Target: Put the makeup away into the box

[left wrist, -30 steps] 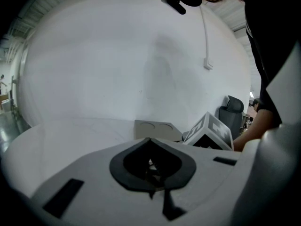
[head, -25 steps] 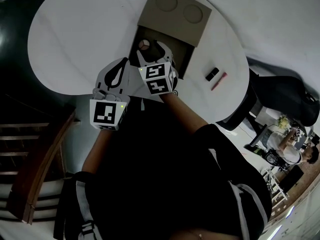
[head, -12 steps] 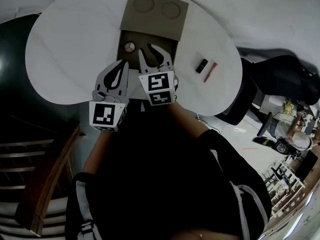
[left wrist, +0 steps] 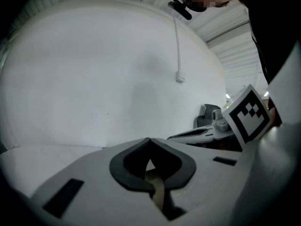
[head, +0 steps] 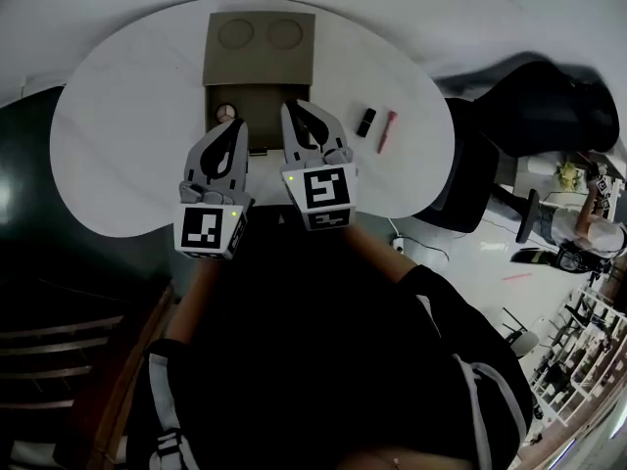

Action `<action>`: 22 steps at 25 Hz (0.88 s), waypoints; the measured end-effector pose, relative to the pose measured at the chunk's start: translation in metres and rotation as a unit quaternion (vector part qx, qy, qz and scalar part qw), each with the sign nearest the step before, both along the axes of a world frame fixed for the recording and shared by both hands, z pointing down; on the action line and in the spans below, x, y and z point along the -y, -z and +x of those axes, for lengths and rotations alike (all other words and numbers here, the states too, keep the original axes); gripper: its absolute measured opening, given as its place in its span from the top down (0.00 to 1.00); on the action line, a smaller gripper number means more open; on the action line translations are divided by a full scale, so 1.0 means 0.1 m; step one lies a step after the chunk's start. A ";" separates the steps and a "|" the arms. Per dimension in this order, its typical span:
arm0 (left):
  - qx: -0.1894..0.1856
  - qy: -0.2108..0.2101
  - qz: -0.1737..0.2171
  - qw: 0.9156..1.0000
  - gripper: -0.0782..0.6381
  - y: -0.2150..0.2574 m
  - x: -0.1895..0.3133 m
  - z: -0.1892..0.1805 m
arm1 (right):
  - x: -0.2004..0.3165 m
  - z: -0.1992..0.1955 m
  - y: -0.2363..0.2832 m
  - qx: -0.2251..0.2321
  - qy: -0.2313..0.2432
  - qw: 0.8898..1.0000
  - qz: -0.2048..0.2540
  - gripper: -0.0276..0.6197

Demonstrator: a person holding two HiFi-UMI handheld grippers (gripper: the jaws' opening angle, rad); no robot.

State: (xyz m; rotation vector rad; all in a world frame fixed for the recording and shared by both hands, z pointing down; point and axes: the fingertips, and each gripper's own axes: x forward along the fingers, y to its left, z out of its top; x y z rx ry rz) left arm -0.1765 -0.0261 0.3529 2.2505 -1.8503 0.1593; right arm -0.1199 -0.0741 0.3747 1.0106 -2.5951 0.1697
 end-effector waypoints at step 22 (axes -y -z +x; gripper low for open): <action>0.010 -0.164 0.027 0.986 0.88 0.18 0.41 1.36 | 0.22 1.58 0.40 0.030 -0.173 0.984 0.032 0.92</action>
